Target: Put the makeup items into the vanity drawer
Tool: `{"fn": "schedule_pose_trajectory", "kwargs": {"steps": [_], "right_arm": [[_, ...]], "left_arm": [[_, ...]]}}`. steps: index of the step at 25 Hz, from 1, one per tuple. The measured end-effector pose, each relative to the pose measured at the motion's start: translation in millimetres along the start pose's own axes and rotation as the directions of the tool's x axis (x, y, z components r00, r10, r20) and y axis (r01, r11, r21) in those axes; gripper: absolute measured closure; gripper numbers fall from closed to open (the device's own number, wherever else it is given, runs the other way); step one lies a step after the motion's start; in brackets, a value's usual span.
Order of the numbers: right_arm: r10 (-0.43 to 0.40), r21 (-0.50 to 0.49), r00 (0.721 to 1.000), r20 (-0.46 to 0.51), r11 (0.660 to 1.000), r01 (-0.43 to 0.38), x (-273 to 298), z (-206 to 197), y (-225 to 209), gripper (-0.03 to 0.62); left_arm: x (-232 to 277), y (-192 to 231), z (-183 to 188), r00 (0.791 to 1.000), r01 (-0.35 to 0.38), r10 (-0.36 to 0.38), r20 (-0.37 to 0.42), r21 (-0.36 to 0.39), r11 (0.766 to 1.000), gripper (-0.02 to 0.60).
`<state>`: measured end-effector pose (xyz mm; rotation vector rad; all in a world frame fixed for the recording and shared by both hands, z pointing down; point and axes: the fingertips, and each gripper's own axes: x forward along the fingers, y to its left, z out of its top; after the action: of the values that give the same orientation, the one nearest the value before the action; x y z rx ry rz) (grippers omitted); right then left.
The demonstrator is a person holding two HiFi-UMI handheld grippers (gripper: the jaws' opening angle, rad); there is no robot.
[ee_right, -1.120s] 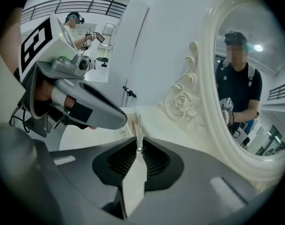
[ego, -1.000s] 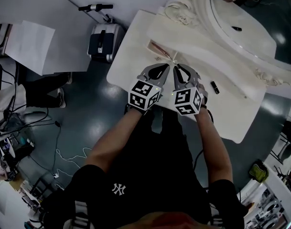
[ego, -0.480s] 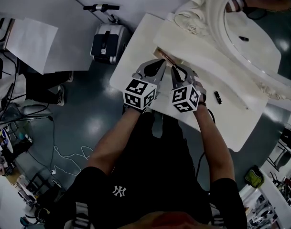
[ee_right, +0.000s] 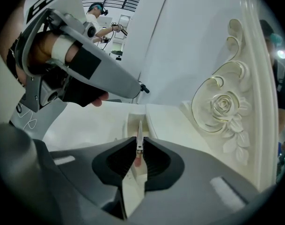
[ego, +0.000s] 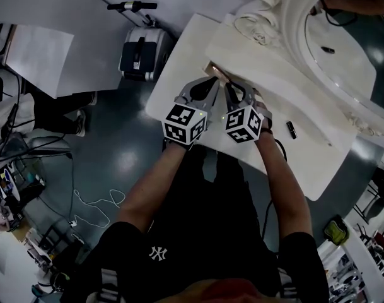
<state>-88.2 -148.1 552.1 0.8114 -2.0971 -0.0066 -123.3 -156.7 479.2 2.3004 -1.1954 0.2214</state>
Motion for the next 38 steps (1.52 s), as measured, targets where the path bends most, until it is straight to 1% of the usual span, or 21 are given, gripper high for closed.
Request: {"fn": "schedule_pose_trajectory", "kwargs": {"steps": [3, 10, 15, 21, 27, 31, 38], "right_arm": [[0.009, 0.009, 1.000, -0.008, 1.000, -0.009, 5, -1, 2, 0.503], [-0.019, 0.039, 1.000, 0.004, 0.999, 0.019, -7, -3, 1, 0.507], [-0.063, 0.090, 0.998, 0.014, 0.994, 0.061, -31, -13, -2, 0.520], [-0.121, 0.172, 0.993, 0.010, 0.978, 0.117, -71, -33, -10, 0.533], [-0.195, 0.234, 0.981, -0.010, 0.953, 0.192, -115, -63, -20, 0.534], [-0.245, 0.277, 0.969, -0.041, 0.929, 0.246, -141, -89, -26, 0.534], [-0.308, 0.333, 0.947, -0.089, 0.887, 0.320, -182, -134, -37, 0.533]], "left_arm": [[0, 3, -2, 1.000, -0.003, 0.003, -0.004, -0.003, 1.000, 0.581], [0, -4, -5, 1.000, 0.011, -0.011, -0.012, 0.002, 1.000, 0.581], [5, -26, -7, 0.998, 0.055, -0.054, -0.020, 0.023, 0.998, 0.581], [12, -69, -8, 0.991, 0.131, -0.129, -0.039, 0.058, 0.990, 0.581], [23, -122, -16, 0.973, 0.225, -0.219, -0.066, 0.096, 0.970, 0.581], [32, -158, -26, 0.955, 0.290, -0.280, -0.099, 0.114, 0.950, 0.581], [47, -216, -41, 0.923, 0.377, -0.357, -0.146, 0.143, 0.915, 0.581]]}}
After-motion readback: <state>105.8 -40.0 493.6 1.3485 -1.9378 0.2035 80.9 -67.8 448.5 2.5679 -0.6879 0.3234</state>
